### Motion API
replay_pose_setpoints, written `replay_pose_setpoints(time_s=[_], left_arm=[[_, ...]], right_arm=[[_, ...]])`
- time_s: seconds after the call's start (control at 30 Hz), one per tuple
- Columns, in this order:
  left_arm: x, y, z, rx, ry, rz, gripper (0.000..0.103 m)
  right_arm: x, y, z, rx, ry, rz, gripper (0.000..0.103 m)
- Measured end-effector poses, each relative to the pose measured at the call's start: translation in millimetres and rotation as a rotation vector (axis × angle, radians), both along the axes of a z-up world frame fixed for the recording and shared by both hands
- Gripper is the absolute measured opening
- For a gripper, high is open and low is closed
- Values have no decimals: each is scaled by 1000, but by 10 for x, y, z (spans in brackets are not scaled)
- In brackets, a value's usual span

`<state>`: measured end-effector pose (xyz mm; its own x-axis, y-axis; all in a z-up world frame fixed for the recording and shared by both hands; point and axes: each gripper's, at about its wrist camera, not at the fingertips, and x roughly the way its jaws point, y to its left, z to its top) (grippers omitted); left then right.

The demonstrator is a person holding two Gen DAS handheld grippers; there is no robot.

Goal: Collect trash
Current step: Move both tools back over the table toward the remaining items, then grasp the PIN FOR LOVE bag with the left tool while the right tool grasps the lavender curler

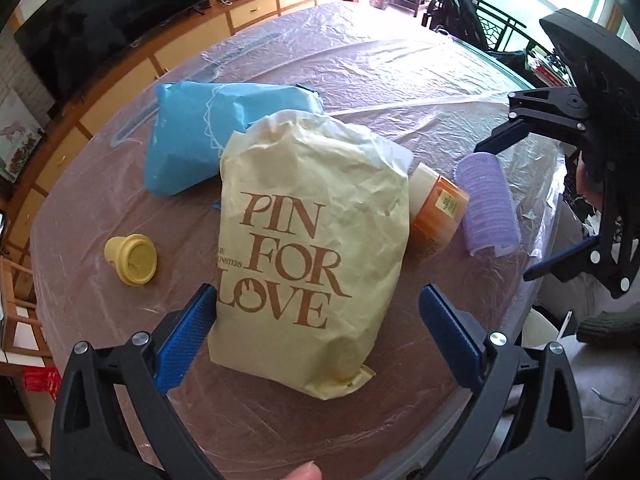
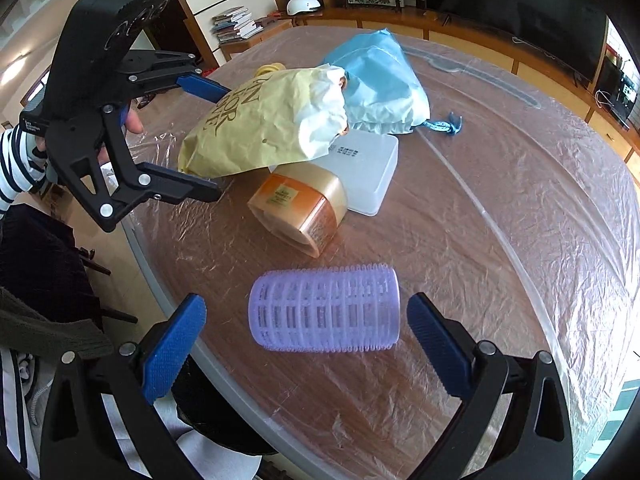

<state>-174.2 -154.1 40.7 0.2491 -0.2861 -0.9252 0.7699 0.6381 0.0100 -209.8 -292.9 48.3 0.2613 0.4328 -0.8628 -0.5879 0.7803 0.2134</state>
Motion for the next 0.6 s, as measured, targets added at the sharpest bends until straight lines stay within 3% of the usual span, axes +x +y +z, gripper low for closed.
replay_pose_setpoints(time_s=[0.6], left_arm=[[321,102,-219,-49,123,29,97]], right_arm=[[169,65,-117,22,22,-21,99]])
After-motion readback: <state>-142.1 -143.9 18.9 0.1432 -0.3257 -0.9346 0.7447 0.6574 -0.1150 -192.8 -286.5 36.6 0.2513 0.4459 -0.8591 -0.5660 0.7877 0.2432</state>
